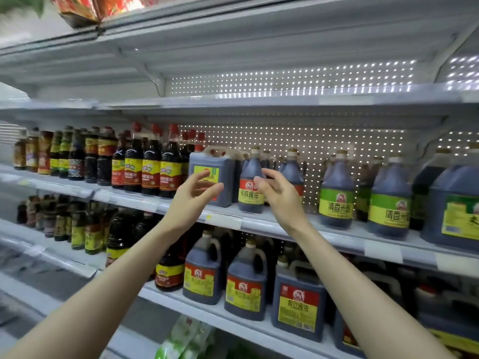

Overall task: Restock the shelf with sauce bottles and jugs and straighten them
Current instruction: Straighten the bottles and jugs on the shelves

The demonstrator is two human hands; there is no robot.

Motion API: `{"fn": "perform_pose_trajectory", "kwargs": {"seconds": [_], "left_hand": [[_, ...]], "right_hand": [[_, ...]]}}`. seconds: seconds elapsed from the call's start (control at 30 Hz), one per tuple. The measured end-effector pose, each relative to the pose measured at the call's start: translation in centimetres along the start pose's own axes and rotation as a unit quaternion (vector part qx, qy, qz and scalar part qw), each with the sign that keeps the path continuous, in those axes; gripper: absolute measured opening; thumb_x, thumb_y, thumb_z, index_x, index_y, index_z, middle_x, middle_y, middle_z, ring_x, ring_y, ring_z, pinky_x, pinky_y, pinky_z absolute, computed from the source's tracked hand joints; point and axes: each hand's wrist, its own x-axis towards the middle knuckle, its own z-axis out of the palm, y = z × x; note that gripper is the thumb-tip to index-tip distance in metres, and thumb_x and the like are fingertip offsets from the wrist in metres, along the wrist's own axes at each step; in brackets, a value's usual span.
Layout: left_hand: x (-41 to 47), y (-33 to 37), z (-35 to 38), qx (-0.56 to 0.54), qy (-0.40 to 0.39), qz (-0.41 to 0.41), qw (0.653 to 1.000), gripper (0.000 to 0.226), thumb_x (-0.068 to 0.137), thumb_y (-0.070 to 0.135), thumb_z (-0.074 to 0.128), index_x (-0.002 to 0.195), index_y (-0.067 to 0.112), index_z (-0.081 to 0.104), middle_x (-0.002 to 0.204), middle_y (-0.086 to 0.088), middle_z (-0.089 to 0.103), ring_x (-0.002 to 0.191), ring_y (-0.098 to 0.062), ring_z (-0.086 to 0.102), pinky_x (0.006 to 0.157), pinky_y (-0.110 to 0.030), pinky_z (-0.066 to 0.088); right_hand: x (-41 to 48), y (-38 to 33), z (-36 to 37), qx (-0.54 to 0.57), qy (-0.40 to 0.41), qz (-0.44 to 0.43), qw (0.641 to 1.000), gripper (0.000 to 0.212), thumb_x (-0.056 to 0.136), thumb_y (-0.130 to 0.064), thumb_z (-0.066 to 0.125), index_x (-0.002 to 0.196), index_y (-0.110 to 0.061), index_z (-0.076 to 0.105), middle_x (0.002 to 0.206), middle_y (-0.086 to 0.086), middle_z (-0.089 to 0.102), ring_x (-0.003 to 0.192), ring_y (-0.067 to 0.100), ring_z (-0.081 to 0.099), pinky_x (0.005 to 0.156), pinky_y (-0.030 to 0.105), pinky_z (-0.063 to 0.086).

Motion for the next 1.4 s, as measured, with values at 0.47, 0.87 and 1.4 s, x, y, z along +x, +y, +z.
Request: {"fn": "perform_pose_trajectory", "kwargs": {"seconds": [0.47,0.87,1.4], "left_hand": [[0.3,-8.5,-29.2,0.059,0.002,-0.032,0.998,0.060,0.080,0.047,0.063,0.134,0.023,0.049,0.116,0.006,0.063,0.107,-0.007,0.060,0.087,-0.024,0.049],[4.9,-15.8,-43.5,0.025,0.027,-0.060,0.998,0.063,0.080,0.047,0.060,0.135,0.019,0.048,0.113,0.009,0.061,0.107,-0.007,0.058,0.098,-0.036,0.047],[16.8,-29.2,-47.3,0.021,-0.004,-0.114,0.993,0.051,0.084,0.051,0.064,0.126,0.027,0.050,0.113,0.008,0.061,0.109,-0.012,0.058,0.099,-0.038,0.047]], "right_hand": [[1.9,-4.2,29.1,0.062,-0.009,0.029,0.998,0.049,0.092,-0.042,0.058,0.134,-0.018,0.050,0.114,-0.004,0.064,0.112,0.020,0.060,0.096,0.034,0.047],[6.0,-4.1,47.3,0.046,-0.025,0.045,0.998,0.041,0.094,-0.040,0.056,0.129,-0.020,0.053,0.110,-0.008,0.063,0.109,0.016,0.061,0.097,0.034,0.048],[17.2,5.3,57.5,0.038,0.000,0.098,0.994,0.044,0.096,-0.038,0.053,0.133,-0.016,0.051,0.121,0.004,0.062,0.100,0.012,0.062,0.092,0.030,0.050]]}}
